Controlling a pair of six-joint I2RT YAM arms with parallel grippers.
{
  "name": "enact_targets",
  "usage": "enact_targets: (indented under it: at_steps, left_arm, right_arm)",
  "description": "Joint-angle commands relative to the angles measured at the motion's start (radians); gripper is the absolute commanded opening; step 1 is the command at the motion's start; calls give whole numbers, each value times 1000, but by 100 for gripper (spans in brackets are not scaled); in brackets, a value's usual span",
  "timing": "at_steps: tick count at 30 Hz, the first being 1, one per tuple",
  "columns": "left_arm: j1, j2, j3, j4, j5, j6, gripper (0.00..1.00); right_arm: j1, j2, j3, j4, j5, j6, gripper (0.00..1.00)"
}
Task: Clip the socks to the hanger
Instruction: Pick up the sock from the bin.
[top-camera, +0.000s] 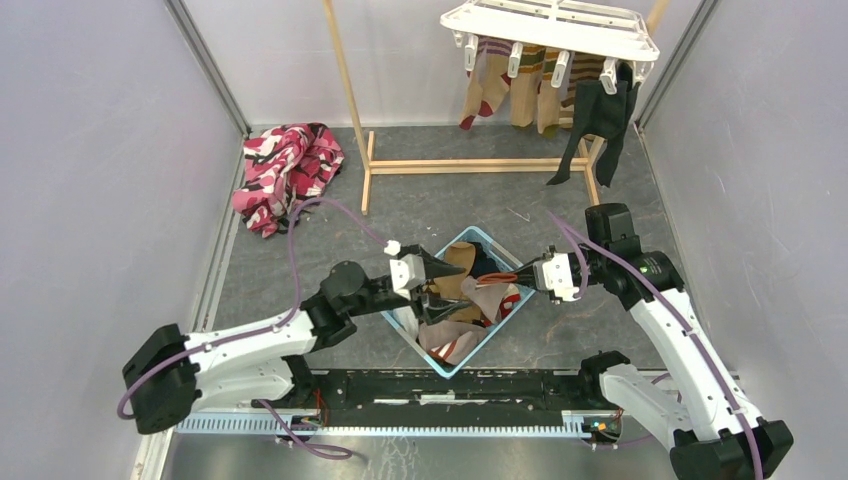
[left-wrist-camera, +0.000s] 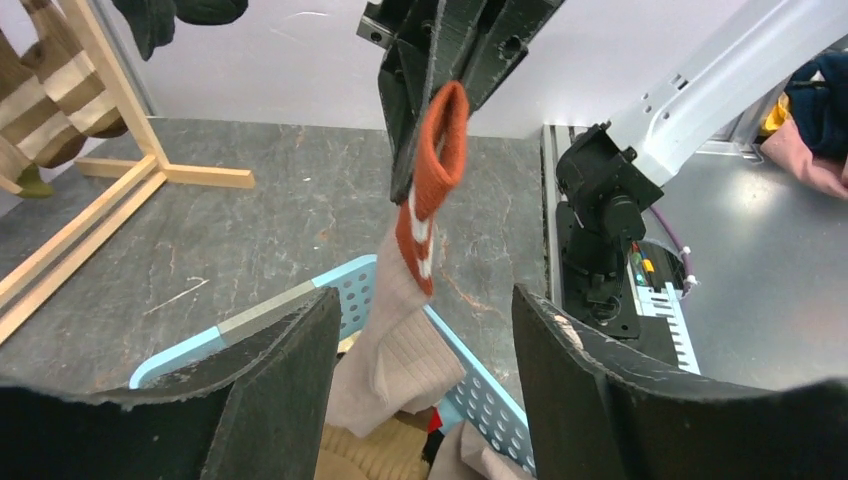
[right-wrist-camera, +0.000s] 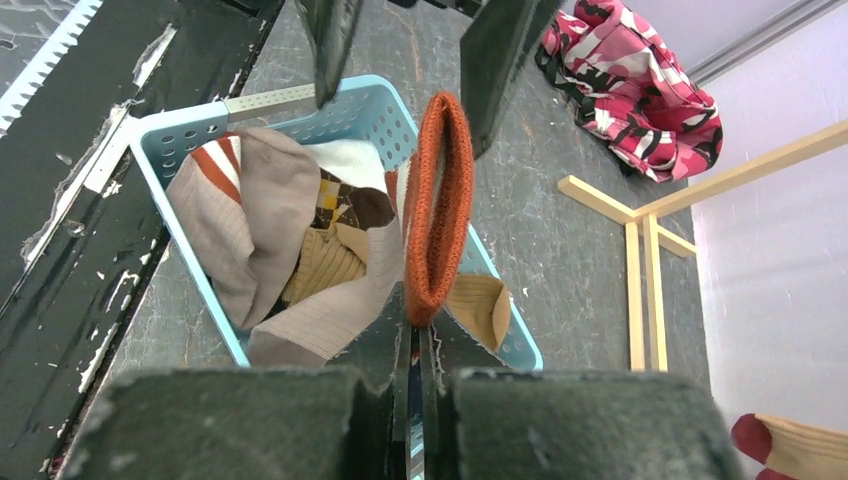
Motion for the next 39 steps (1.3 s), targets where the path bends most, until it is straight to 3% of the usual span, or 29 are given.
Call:
enact_targets:
  at_steps: [1,8,18,26,29,31,35,37,39]
  left_arm:
    - [-2,78,84,153,24,-89,69]
    - [-3,159,88,295,10,-176,49]
    - [-3,203,95,342,51,-221,42]
    - [-3,240,94,394,102,-263,3]
    - [-4,242,85,406,102,-271,2]
    - [-4,238,73,428,95,-279,2]
    - [-2,208,44,435,26,-290,2]
    - [-4,180,36,401,-16,-285,2]
    - [-3,152,33,354,-54,-267,2]
  right_arm:
    - [-5,-16,-9,-21,-37,-46,0]
    - [-7,-12,-10,-22,-44,-48,0]
    - [-8,-5,-8,-23,-55,-50,0]
    - [-10,-5,-8,-24,-61,-48,0]
    - [-14,-5,-7,-22,-63,-46,0]
    - [-17,-5,-6,-20,-62,-38,12]
    - [-46,3,44,18,-39,90,72]
    - [-70,20,111,3,8,124,83]
    - [-95,45,188,-7,46,157,86]
